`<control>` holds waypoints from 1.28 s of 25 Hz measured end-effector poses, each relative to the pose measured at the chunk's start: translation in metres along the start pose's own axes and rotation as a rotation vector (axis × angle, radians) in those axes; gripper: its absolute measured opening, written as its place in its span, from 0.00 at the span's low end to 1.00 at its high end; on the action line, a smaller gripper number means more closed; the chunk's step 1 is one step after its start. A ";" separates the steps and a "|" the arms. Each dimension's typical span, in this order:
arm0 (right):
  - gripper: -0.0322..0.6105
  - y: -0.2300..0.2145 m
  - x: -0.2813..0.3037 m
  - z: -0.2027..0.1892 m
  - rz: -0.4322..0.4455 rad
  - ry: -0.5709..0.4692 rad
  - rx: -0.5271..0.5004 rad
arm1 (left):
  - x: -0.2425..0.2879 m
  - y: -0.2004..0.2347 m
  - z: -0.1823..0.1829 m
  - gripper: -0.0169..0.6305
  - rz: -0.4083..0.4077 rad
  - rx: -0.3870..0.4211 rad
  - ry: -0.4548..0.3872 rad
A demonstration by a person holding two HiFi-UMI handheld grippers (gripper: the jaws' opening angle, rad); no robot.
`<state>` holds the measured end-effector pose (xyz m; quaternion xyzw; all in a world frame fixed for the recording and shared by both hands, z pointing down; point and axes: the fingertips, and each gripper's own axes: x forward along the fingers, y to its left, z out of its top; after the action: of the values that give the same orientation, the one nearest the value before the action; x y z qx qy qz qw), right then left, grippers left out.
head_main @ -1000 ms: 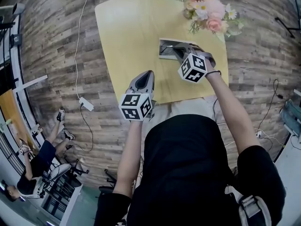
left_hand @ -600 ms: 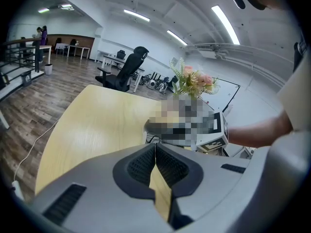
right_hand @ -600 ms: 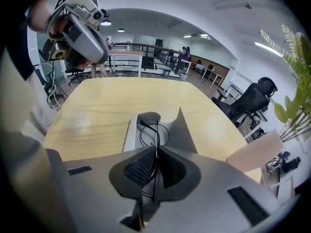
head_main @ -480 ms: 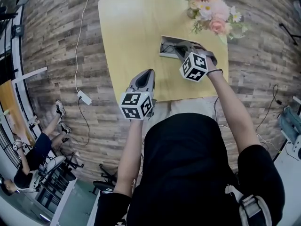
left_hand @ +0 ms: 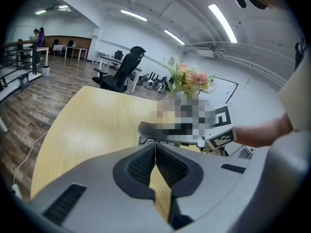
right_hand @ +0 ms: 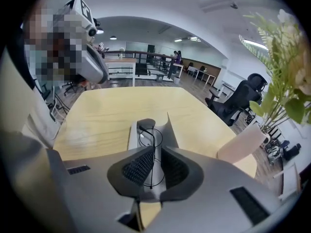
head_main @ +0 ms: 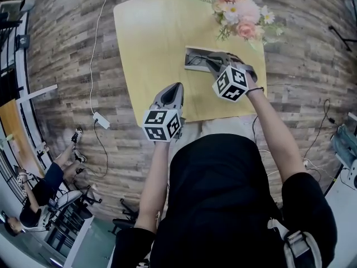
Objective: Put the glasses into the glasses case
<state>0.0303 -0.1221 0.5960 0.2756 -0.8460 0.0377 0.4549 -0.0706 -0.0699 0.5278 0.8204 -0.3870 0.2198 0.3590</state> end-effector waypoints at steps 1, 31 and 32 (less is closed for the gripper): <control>0.15 0.000 -0.005 0.001 -0.004 -0.006 0.009 | 0.001 -0.002 0.002 0.06 -0.004 0.001 -0.001; 0.15 -0.045 -0.046 -0.029 -0.163 -0.046 0.263 | 0.019 -0.016 0.024 0.06 -0.031 0.037 0.004; 0.15 -0.042 -0.046 -0.029 -0.156 -0.047 0.267 | 0.019 -0.016 0.023 0.06 -0.033 0.038 0.004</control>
<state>0.0930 -0.1287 0.5687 0.3995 -0.8199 0.1080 0.3956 -0.0442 -0.0896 0.5181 0.8328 -0.3685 0.2229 0.3478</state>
